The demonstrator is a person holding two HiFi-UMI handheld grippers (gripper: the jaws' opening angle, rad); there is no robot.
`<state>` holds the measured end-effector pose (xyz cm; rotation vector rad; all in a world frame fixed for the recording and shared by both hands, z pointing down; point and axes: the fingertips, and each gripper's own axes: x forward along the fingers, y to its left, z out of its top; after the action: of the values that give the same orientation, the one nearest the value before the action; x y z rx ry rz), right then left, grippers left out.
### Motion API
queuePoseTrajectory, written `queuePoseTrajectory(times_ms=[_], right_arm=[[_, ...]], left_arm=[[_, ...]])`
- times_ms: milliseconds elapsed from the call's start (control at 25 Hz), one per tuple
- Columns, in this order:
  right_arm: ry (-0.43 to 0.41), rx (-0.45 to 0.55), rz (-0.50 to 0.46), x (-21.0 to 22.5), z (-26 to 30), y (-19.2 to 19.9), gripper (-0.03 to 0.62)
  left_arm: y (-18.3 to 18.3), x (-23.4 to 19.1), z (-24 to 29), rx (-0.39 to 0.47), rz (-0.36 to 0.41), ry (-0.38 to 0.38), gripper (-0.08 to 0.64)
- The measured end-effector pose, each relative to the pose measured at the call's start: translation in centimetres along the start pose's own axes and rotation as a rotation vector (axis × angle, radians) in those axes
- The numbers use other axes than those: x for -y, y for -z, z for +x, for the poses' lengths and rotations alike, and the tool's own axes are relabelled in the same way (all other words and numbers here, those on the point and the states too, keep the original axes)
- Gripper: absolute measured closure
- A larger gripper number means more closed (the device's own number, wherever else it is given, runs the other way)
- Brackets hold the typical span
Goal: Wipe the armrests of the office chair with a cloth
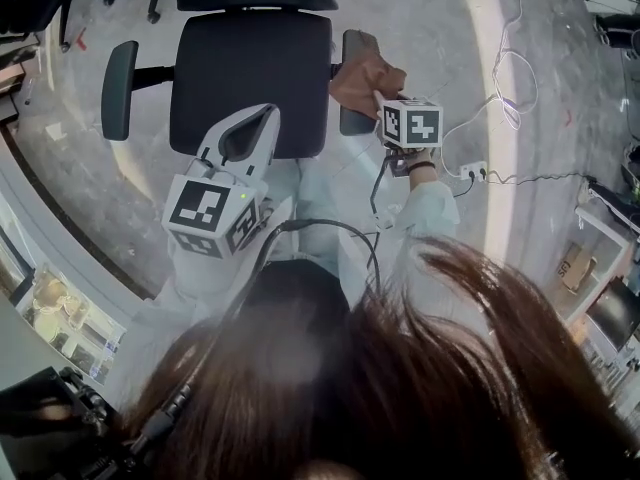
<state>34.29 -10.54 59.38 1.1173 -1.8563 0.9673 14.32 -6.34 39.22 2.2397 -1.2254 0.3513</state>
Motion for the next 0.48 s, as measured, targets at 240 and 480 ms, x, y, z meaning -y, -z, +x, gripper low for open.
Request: queuePoseTrajectory(times_ms=[240,480], right_arm=[[-0.040,-0.016,0.035,-2.4,-2.0,5.2,0.554],[-0.057,0.008,0.091,-3.6,-2.1,7.5,0.554]], left_arm=[[-0.1,0.6,0.3,0.006,0.015,0.025,0.557],[-0.4,1.3,0.7,0.010,0.037,0.055,0.557]])
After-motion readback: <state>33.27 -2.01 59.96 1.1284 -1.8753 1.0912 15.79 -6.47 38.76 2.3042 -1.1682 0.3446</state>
